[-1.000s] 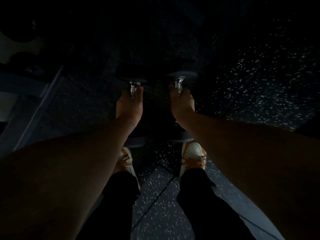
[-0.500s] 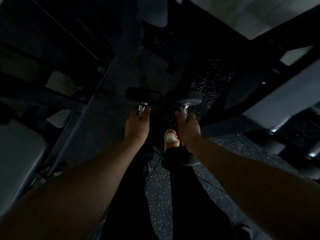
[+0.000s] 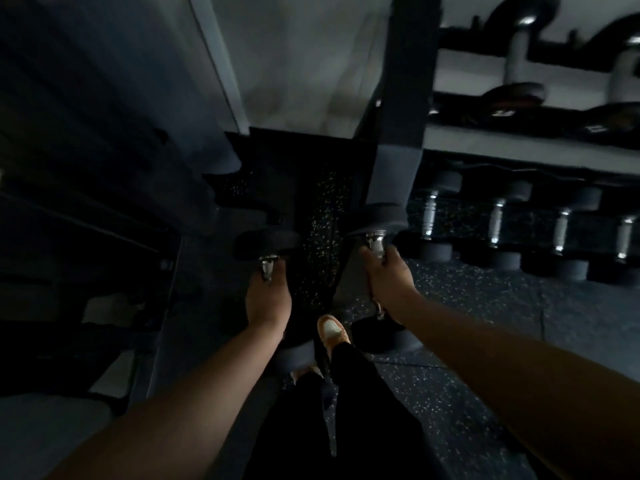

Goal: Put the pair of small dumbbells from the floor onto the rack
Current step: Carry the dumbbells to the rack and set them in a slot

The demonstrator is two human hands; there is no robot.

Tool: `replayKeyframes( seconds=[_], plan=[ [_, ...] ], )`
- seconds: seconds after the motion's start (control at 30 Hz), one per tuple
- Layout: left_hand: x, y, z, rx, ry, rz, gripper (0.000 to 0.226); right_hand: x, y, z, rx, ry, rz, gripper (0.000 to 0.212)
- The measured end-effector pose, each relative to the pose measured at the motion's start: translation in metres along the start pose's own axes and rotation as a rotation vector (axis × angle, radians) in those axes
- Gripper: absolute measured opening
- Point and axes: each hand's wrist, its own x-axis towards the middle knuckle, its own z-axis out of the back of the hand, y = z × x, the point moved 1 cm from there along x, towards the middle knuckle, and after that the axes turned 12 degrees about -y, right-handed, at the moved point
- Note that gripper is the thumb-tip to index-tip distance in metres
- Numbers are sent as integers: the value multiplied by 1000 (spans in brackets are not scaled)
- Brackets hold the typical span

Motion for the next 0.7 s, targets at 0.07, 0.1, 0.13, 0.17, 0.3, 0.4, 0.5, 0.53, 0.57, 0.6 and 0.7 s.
replayKeyframes(
  seconds=[0.07, 0.1, 0.13, 0.17, 0.3, 0.4, 0.5, 0.53, 0.57, 0.6, 0.7],
  plan=[
    [-14, -16, -6, 20, 21, -30, 70, -3, 2, 28, 45, -41, -14, 34],
    [-21, -23, -9, 34, 35, -49, 70, -4, 2, 40, 60, -62, -18, 34],
    [-28, -31, -14, 42, 46, -74, 69, -4, 2, 53, 68, -85, -18, 35],
    [-38, -39, -19, 48, 64, -110, 68, -5, 2, 68, 87, -111, -25, 35],
    [-85, -69, -52, 115, 165, -290, 59, -2, -8, 132, 167, -185, -62, 36],
    [-123, -83, -87, 175, 221, -339, 54, 6, -26, 182, 245, -217, -97, 35],
    [-168, -92, -129, 206, 273, -369, 56, 18, -47, 237, 260, -273, -111, 33],
    [-184, -94, -144, 213, 287, -377, 58, 23, -54, 256, 262, -279, -119, 33],
    [-201, -95, -159, 217, 305, -381, 58, 28, -62, 275, 280, -276, -130, 36],
    [-218, -97, -174, 213, 328, -378, 57, 34, -70, 294, 307, -269, -147, 40],
    [-269, -98, -220, 187, 407, -323, 46, 50, -90, 350, 343, -269, -187, 42]
  ],
)
